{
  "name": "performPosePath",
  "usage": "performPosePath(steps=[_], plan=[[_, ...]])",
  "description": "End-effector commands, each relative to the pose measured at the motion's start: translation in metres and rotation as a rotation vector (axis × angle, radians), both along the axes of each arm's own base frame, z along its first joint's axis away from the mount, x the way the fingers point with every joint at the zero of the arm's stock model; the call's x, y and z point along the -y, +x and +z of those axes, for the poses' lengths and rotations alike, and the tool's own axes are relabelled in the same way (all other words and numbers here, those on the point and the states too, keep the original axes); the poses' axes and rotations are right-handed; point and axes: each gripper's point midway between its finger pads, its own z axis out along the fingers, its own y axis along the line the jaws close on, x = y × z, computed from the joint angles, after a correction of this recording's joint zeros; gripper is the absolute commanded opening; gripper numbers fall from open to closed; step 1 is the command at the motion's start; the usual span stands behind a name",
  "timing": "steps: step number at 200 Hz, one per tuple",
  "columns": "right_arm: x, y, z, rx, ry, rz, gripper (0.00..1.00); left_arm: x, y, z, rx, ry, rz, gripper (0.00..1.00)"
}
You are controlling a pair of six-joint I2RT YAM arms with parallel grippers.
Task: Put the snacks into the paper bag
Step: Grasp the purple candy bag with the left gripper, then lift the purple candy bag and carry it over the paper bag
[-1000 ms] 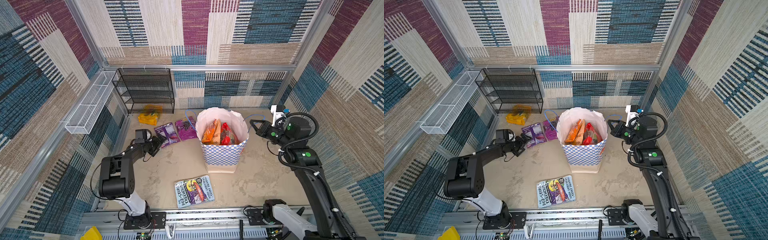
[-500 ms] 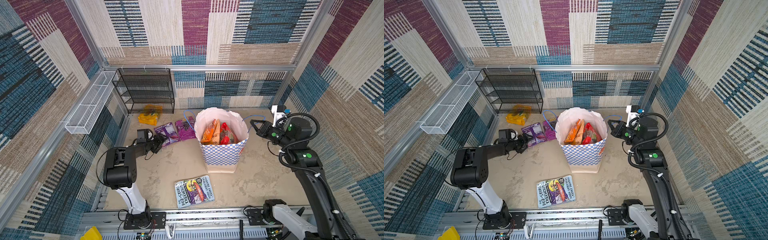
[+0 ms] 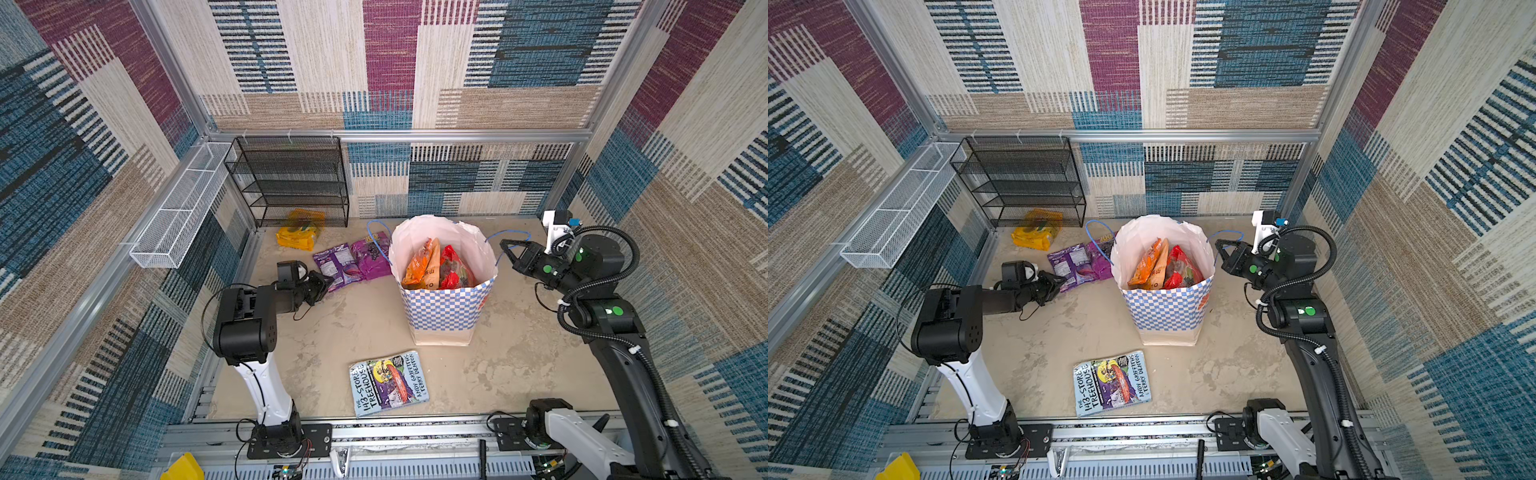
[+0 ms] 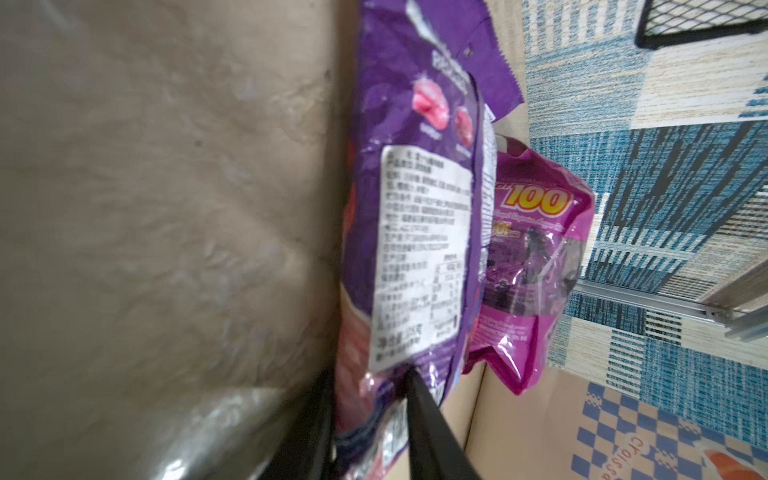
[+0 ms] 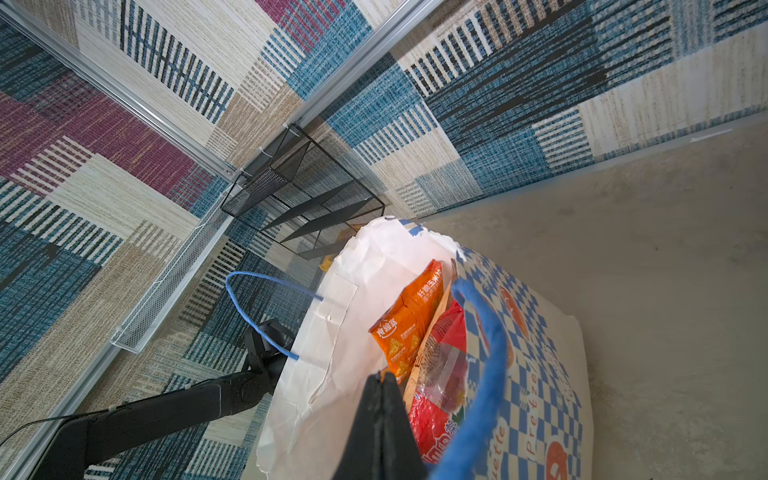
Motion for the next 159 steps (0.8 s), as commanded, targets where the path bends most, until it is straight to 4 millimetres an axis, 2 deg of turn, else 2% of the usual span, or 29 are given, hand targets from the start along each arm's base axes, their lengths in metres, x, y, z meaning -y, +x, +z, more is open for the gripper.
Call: performPosePath(steps=[1,27,59,78,111,159], plan=[[-0.002,-0.001,0.020,0.080,0.007,0.011,0.02,-0.002,-0.019,-0.018,-0.132,-0.012,0.039,0.20],[-0.002,-0.001,0.020,0.079,0.007,0.011,0.02,0.001,-0.016,0.006,-0.091,-0.037,0.036,0.06],[-0.003,0.000,0.020,0.079,0.007,0.014,0.02,0.001,-0.017,0.041,-0.039,-0.054,0.044,0.00],[-0.002,0.000,0.020,0.081,0.006,0.011,0.02,0.000,-0.020,0.066,-0.006,-0.049,0.044,0.00],[-0.002,0.000,0.022,0.087,0.003,0.010,0.02,-0.006,-0.034,0.118,0.066,0.013,0.041,0.00],[-0.001,-0.002,0.027,0.100,0.001,0.004,0.03,-0.018,-0.059,0.210,0.221,0.168,0.049,0.00]])
